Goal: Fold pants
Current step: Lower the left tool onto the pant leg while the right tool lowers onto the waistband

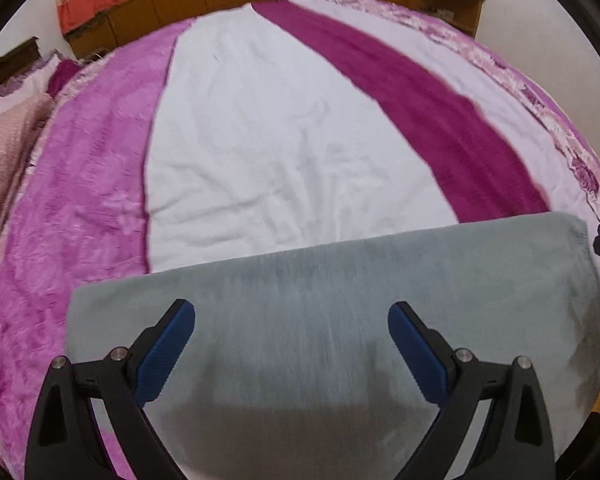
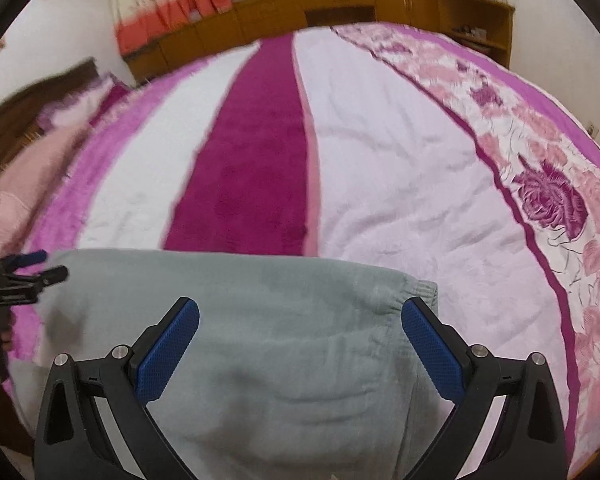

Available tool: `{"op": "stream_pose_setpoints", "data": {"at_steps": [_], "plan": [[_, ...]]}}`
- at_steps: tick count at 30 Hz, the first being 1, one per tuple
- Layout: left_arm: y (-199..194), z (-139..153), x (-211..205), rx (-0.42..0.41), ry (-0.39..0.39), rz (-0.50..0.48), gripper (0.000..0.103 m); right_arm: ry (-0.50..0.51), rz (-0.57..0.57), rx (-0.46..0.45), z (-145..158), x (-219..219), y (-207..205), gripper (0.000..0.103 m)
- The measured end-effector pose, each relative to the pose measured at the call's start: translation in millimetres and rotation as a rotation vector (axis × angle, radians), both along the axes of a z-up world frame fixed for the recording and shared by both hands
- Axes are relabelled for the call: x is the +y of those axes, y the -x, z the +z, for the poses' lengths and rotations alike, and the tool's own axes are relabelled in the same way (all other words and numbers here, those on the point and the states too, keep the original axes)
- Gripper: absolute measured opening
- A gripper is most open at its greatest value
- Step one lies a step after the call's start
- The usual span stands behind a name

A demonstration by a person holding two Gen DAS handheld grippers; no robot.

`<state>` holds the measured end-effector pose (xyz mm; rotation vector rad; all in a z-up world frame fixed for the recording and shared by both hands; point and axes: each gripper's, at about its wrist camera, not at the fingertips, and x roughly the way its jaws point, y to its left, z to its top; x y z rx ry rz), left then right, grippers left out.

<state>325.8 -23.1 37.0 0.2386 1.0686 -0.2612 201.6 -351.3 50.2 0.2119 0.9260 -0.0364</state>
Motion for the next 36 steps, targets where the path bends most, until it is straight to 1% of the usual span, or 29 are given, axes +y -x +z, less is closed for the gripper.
{"op": "stream_pose_setpoints", "data": {"at_steps": [3,8,9,11,13,15,17,19,24,26,27,29,30,31,32,33,34,35,36], "plan": [[-17,-17,-4,0.029,-0.005,-0.026,0.100,0.025,0.006,0.029,-17,-4,-12,0.098],[-39,-41,-13,0.050,-0.073,-0.071,0.100,0.093,0.002,0.067,-44,-9,-29,0.098],[-42,-45,-14,0.055,-0.083,-0.083,0.100,0.121,0.008,0.069,-50,-7,-32,0.098],[-46,-51,-16,0.058,-0.088,-0.113,0.101,0.223,0.051,0.082,-57,5,-35,0.098],[-47,-57,-16,0.065,-0.087,-0.145,0.101,0.266,0.073,0.082,-59,10,-37,0.098],[-50,-62,-13,0.063,-0.073,-0.152,0.103,0.251,0.074,0.084,-61,8,-39,0.098],[-52,-66,-9,0.080,-0.035,-0.134,0.103,0.227,0.088,0.086,-63,6,-41,0.098],[-55,-68,-7,0.096,-0.024,-0.140,0.103,0.210,0.095,0.087,-66,5,-44,0.098],[-57,-68,-9,0.116,-0.040,-0.137,0.102,0.202,0.104,0.076,-69,6,-45,0.099],[-62,-67,-11,0.117,-0.032,-0.128,0.099,0.196,0.105,0.074,-69,6,-45,0.098],[-63,-66,-10,0.112,-0.033,-0.125,0.098,0.196,0.105,0.072,-68,6,-44,0.096],[-57,-65,-15,0.089,-0.045,-0.112,0.095,0.190,0.118,0.061,-66,8,-42,0.088],[-56,-64,-17,0.085,-0.052,-0.100,0.094,0.194,0.132,0.057,-65,9,-40,0.081],[-55,-63,-19,0.085,-0.058,-0.091,0.091,0.203,0.146,0.053,-63,12,-38,0.072],[-54,-62,-21,0.086,-0.061,-0.091,0.085,0.207,0.164,0.048,-61,14,-36,0.067],[-53,-60,-23,0.088,-0.061,-0.099,0.082,0.210,0.170,0.046,-59,16,-36,0.058],[-52,-59,-25,0.089,-0.061,-0.108,0.073,0.215,0.173,0.044,-58,17,-35,0.048],[-50,-57,-28,0.091,-0.060,-0.118,0.062,0.212,0.180,0.040,-57,18,-33,0.041],[-48,-56,-30,0.091,-0.060,-0.123,0.057,0.204,0.185,0.036,-55,18,-32,0.033]]}}
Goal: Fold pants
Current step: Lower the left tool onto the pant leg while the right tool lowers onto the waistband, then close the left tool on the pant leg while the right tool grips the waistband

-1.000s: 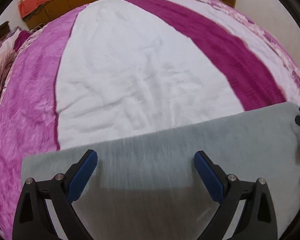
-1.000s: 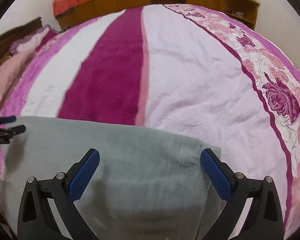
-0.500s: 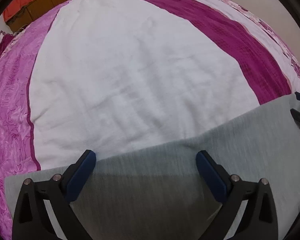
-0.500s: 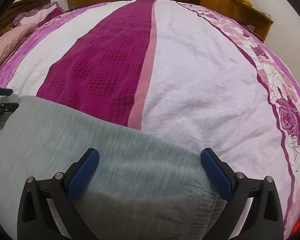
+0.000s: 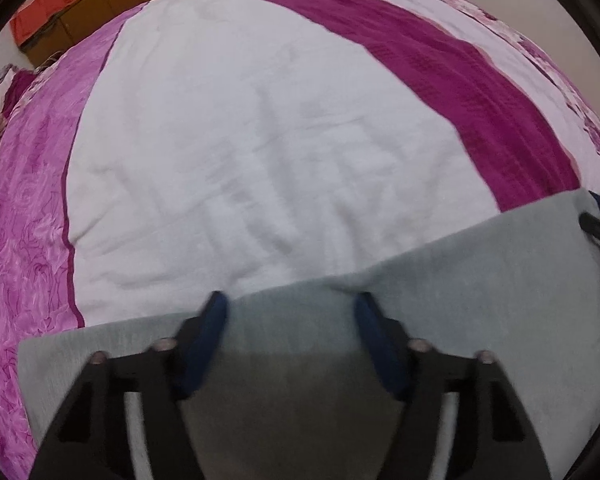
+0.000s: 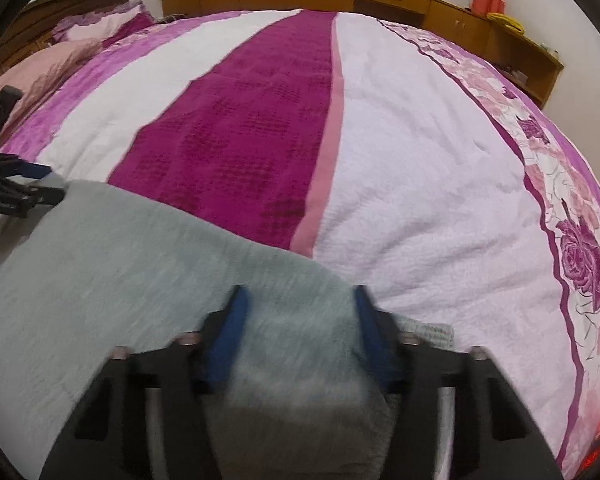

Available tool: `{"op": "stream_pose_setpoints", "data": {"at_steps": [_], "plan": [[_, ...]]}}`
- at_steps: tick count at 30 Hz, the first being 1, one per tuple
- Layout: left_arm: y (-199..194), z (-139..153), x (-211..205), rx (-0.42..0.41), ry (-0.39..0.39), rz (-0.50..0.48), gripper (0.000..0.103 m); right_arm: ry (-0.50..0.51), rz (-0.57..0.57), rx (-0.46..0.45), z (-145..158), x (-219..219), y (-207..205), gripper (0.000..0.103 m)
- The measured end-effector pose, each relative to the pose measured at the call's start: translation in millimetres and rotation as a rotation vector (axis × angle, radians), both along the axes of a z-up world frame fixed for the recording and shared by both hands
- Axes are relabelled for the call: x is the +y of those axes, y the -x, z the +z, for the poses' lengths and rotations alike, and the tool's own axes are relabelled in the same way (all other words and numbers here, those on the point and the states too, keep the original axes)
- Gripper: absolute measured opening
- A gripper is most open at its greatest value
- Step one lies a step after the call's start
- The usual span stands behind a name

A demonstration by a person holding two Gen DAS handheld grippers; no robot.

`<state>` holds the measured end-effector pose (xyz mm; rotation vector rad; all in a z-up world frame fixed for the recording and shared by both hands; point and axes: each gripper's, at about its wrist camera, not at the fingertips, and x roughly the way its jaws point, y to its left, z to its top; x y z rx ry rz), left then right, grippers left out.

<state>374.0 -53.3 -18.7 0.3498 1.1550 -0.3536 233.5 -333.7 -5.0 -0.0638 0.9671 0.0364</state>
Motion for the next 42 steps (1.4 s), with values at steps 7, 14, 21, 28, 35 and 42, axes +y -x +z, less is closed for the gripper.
{"op": "stream_pose_setpoints", "data": {"at_steps": [7,14,21,28,35,42], "plan": [[8,22,-4,-0.008,-0.019,0.041,0.003,-0.064,-0.034,-0.027,8,-14,5,0.005],[51,67,-1,-0.108,-0.005,0.056,0.002,-0.083,0.032,-0.093,32,-10,30,0.000],[97,105,12,-0.184,0.043,0.086,0.002,-0.060,0.050,-0.158,56,7,65,0.000],[179,126,20,-0.242,0.097,0.075,0.002,-0.106,0.047,-0.181,70,18,122,0.000],[265,132,38,-0.278,0.158,0.100,0.002,-0.043,0.038,-0.175,81,23,179,0.000],[328,104,62,-0.200,0.233,0.162,0.002,-0.007,0.039,-0.108,68,20,217,0.000]]}}
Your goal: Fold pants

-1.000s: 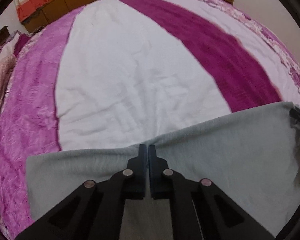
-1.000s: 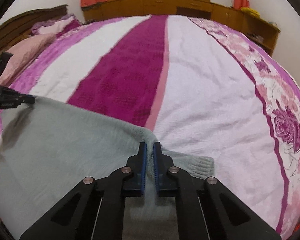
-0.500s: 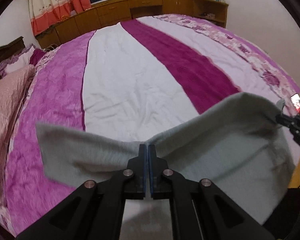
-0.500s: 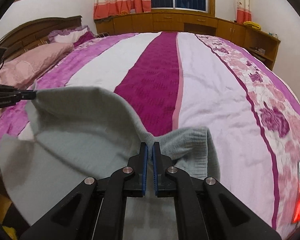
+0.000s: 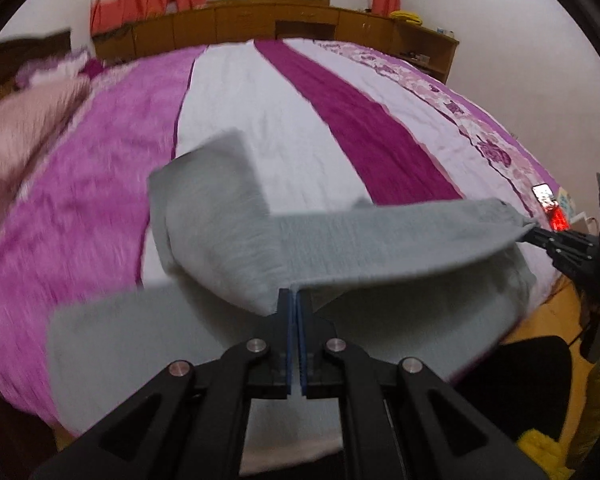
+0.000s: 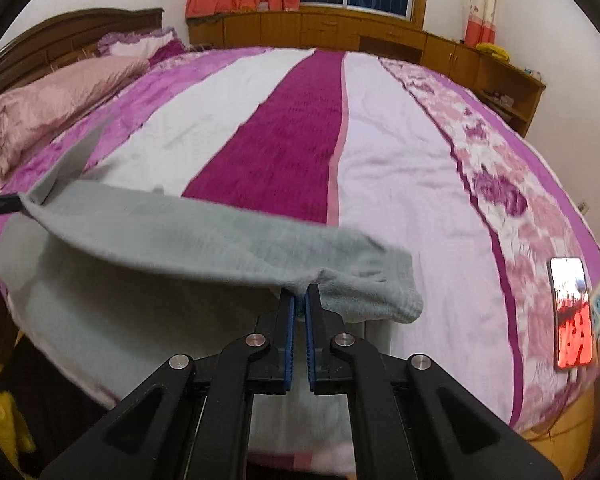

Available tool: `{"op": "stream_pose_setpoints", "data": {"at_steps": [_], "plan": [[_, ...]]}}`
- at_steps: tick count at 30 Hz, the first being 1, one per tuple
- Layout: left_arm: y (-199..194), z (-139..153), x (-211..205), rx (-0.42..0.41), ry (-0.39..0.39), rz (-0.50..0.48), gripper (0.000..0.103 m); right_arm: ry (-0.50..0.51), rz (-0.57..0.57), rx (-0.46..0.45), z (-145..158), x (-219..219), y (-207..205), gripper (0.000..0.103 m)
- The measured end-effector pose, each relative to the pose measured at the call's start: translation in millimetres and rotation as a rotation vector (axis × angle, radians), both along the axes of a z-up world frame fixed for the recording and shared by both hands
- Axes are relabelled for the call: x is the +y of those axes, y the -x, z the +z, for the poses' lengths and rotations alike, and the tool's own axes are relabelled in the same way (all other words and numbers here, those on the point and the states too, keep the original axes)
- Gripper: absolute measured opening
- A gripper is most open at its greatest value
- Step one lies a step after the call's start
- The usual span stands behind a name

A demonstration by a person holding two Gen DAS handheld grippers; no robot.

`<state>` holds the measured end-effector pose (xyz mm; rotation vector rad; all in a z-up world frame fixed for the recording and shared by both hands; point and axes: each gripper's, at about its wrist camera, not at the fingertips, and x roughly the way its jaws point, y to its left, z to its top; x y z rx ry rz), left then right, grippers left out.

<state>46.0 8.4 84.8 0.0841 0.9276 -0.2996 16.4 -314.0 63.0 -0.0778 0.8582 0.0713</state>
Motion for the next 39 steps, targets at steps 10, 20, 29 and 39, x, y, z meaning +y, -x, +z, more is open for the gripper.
{"op": "stream_pose_setpoints", "data": {"at_steps": [10,20,29,39], "plan": [[27,-54,4,0.108,0.017,0.035,0.002,-0.022,-0.067,0.150,-43,-2,27,0.000],[34,-48,22,0.157,0.088,0.130,0.014,-0.314,-0.270,0.145,-50,-43,57,0.020],[26,-35,31,0.181,0.194,0.169,0.020,-0.610,-0.362,0.098,-54,-65,60,0.025],[5,-58,31,0.272,0.244,0.253,0.025,-0.690,-0.421,0.089,-73,-71,46,0.027]]}}
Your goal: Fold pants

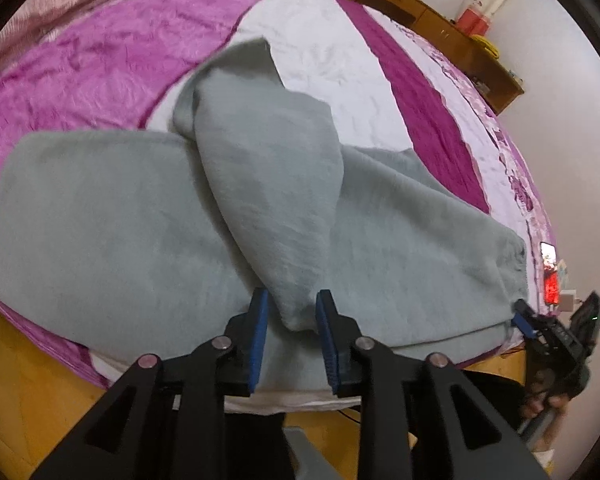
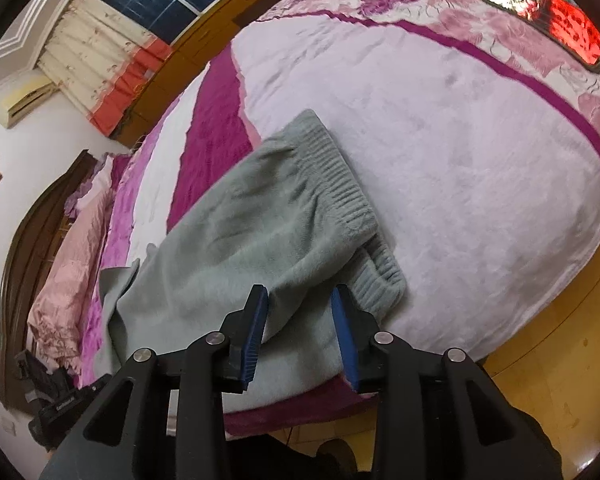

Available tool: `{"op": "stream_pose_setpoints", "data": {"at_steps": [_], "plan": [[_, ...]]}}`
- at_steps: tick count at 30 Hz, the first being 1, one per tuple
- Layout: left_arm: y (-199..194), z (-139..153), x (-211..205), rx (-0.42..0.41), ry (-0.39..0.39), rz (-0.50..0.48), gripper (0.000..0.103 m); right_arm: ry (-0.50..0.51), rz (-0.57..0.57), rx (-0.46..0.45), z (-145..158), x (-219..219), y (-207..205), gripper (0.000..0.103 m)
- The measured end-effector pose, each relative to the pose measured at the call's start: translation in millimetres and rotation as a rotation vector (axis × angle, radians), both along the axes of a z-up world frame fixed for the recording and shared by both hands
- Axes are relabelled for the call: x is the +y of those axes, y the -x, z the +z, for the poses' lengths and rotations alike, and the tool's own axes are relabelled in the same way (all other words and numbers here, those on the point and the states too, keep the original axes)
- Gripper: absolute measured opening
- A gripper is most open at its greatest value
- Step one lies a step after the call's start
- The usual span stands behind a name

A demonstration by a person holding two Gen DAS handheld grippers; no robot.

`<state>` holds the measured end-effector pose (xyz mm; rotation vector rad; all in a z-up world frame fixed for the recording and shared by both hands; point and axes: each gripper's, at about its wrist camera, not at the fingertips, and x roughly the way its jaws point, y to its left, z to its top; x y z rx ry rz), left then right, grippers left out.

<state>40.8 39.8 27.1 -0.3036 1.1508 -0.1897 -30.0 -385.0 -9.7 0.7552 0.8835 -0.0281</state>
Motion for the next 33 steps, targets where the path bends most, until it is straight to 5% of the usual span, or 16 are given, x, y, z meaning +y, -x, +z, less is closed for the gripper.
{"op": "stream_pose_setpoints", "data": {"at_steps": [3,12,19,24,28,33], "plan": [[-2,-7,0,0.025,0.079,0.000,0.026,0.008,0.007,0.007,-9,1,-3,0.026],[-8,-22,-15,0.025,-0.008,-0.026,0.027,-0.036,0.016,-0.018,-13,-4,-2,0.031],[-9,-28,-11,0.021,0.012,-0.013,0.027,-0.078,-0.001,-0.063,-8,-12,-4,0.032],[-11,-26,-9,0.017,-0.006,-0.007,0.009,-0.073,0.006,-0.062,-10,-8,-11,0.031],[-4,-10,-4,-0.030,0.019,-0.011,0.005,-0.041,0.018,-0.070,-2,-4,-12,0.008],[9,21,-1,-0.117,0.006,-0.039,0.005,0.012,0.012,-0.124,23,-1,-2,0.000]]}}
